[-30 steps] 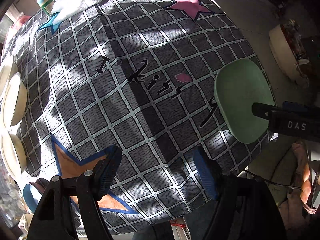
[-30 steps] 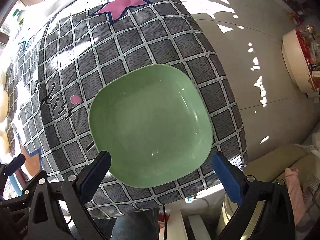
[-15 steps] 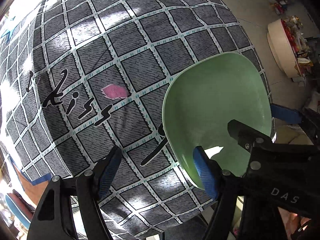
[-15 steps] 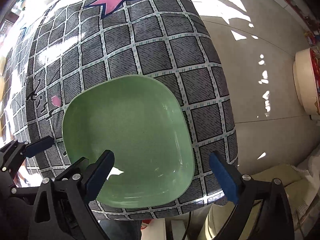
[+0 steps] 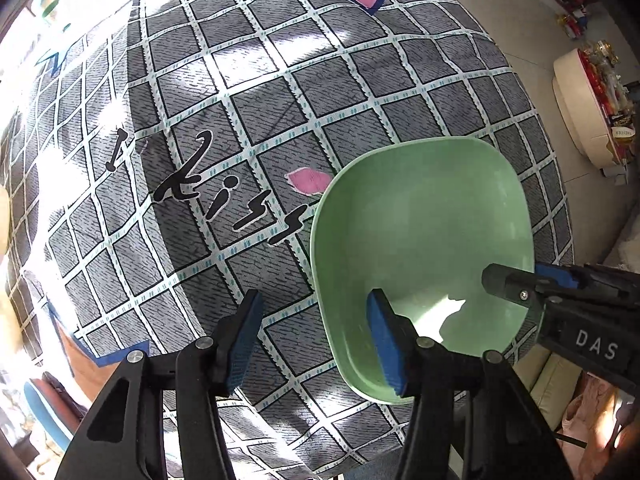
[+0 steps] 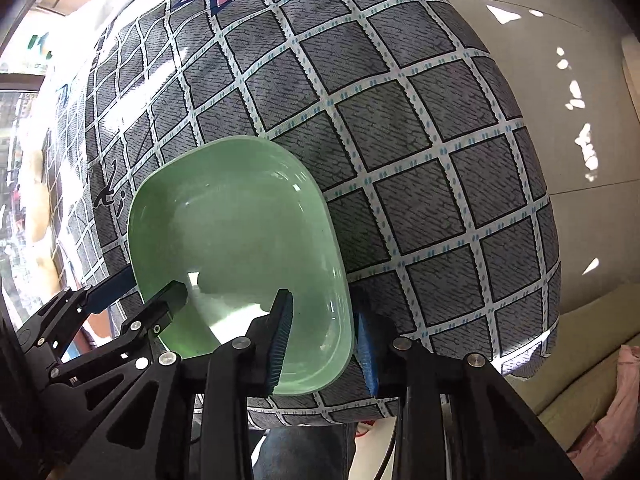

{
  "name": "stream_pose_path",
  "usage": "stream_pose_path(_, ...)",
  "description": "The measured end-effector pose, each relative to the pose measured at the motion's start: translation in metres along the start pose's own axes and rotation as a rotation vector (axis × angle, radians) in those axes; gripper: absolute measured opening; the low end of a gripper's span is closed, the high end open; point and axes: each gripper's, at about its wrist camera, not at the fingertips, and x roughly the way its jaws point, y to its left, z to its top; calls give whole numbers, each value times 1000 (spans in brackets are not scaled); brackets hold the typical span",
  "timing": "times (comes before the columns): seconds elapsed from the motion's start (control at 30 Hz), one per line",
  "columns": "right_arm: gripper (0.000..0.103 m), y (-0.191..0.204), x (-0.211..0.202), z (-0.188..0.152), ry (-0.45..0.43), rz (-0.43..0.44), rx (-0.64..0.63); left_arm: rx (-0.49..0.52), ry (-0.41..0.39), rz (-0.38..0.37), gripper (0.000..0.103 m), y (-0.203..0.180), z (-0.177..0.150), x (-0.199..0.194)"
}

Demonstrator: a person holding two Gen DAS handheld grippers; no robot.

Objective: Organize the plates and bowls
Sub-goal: 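Carry the green plate onto the blue plate stack and release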

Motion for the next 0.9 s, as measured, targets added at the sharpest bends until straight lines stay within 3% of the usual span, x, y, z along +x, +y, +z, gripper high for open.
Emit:
stream_pose_path(0.17, 33, 16, 4, 0, 15, -62, -78, 42, 2, -8, 58, -5, 17, 6)
stream_pose_path(0.2, 33, 20, 5, -1, 26, -45, -89, 62, 0, -20, 49, -14, 18, 5)
stream_pose_path(0.27, 31, 30, 6, -6, 33, -80, -113, 88, 2, 16, 46, -22, 18, 2)
stream_pose_path(0.33, 31, 36, 6, -12, 39, -81, -127, 70, 6, -1, 46, -24, 23, 1)
stream_pose_path(0.47, 31, 57, 9, -26, 65, -37, -128, 38, -4, 1, 46, 4, 9, -10)
stream_pose_path(0.63, 31, 92, 25, -43, 105, -21, -169, 38, -47, 55, 45, 37, -15, -23)
stream_pose_path(0.9, 31, 172, 48, -90, 165, -27, -297, -86, -35, 68, 45, 97, -61, -29)
